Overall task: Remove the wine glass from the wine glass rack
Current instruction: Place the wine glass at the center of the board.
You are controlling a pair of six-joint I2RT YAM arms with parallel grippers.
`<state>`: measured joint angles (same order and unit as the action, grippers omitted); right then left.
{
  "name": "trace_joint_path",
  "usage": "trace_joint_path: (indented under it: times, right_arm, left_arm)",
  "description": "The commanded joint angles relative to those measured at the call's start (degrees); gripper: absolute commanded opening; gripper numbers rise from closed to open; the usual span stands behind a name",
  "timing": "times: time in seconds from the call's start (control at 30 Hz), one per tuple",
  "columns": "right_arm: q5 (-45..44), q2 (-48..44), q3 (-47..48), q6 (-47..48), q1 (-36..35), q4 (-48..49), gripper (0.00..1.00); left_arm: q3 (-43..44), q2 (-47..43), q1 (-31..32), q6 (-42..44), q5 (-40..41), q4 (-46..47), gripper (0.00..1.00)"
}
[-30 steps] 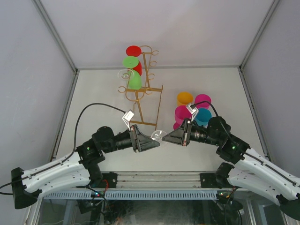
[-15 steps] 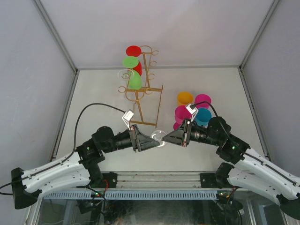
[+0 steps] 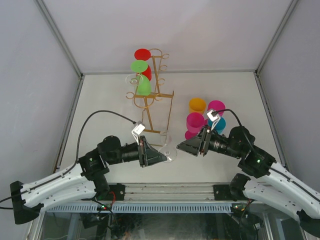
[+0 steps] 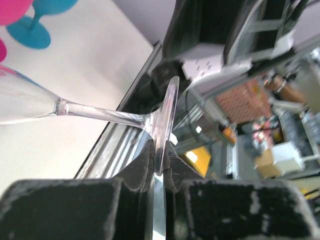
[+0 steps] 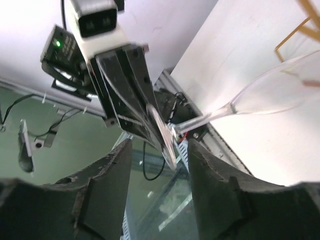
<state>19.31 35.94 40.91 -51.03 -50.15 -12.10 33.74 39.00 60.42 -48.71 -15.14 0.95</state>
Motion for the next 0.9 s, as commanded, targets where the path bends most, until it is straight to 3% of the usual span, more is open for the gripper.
trace_joint_path:
  times: [0.0,0.1,0.33,0.5,0.7,0.87]
  right_arm:
    - [-7.1,-2.1,6.1,3.9,3.9,-7.0,0.50]
    - [-6.7,-3.7,7.0,3.5,9.7,-9.7,0.52]
    - [3.7,-4.1,7.0,0.7,22.0,-11.7,0.53]
    - [8.6,-2.3,7.0,0.2,23.3,-11.1,0.55]
    - [14.4,2.3,7.0,-0.4,23.4,-11.4,0.56]
    - [13.7,4.3,7.0,0.8,23.4,-13.9,0.57]
  left_arm:
    - [3.7,-1.7,0.5,17.8,-6.6,-10.4,0.00]
    - [3.7,-3.8,1.8,22.8,-8.5,-12.7,0.00]
    - [-0.8,-12.0,10.5,38.8,-5.4,-12.4,0.00]
    - [-1.9,-10.3,12.1,42.7,-12.0,-12.1,0.00]
    - [-0.7,-8.3,14.9,46.9,-13.4,-11.8,0.00]
    - [0.0,-8.2,15.4,47.9,-15.6,-11.8,0.00]
